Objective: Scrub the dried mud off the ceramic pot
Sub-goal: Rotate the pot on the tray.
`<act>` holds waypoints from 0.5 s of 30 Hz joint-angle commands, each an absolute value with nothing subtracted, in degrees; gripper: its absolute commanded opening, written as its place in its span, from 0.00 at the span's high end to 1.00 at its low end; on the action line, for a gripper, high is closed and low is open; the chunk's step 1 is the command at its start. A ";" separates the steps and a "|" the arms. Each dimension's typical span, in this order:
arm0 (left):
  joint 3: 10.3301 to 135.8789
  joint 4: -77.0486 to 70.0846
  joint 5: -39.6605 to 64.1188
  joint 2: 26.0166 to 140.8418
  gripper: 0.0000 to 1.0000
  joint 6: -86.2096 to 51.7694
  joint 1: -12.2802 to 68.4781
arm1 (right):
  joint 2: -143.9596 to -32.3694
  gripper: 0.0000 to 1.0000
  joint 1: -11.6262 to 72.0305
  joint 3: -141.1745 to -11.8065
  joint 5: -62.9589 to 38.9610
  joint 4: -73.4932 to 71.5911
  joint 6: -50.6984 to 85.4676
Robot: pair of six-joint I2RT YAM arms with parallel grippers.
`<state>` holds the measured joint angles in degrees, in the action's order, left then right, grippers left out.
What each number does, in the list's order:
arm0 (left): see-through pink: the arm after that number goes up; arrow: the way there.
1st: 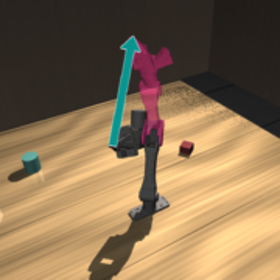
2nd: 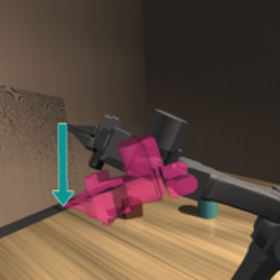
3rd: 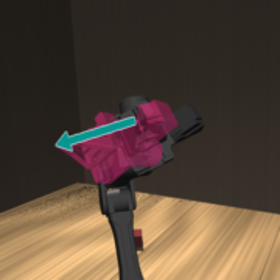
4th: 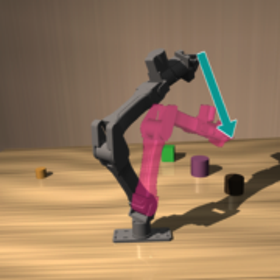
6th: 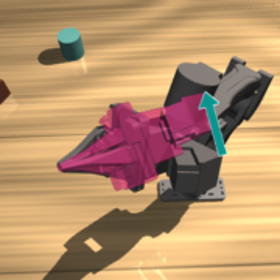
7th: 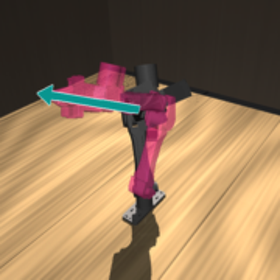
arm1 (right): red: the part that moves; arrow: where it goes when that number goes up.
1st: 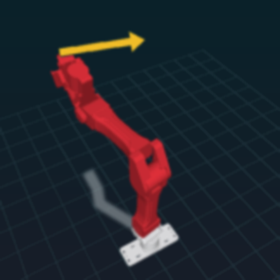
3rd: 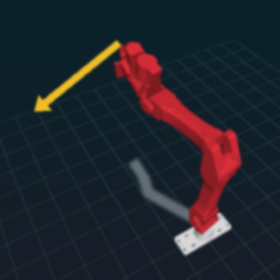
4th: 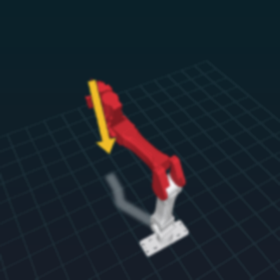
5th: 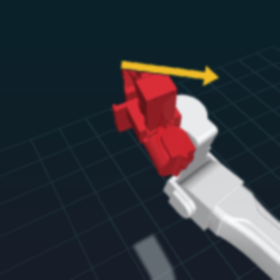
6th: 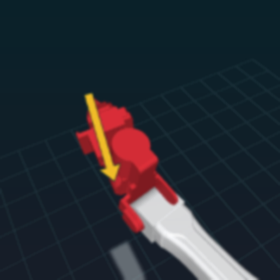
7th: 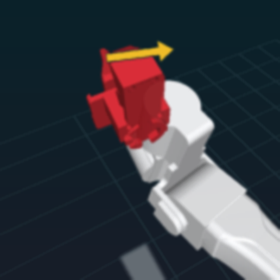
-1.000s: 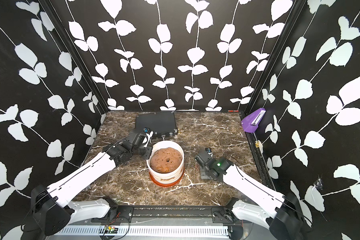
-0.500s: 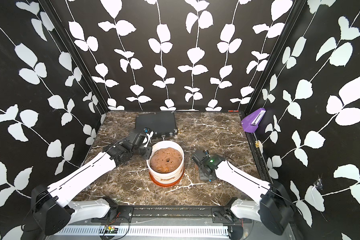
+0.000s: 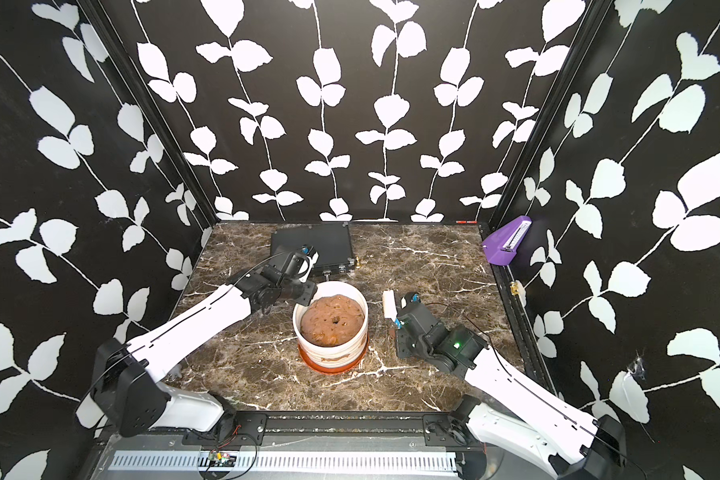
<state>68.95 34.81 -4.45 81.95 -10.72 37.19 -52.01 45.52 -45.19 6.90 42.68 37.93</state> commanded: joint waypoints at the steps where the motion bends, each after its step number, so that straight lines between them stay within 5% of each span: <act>1: 70.69 34.13 -3.20 82.79 0.73 -9.51 36.94 | -51.34 1.00 45.96 -44.53 7.38 41.22 38.08; 15: 69.85 37.73 -5.27 81.54 0.99 -10.30 36.91 | -53.31 1.00 47.71 -44.47 10.85 43.05 38.79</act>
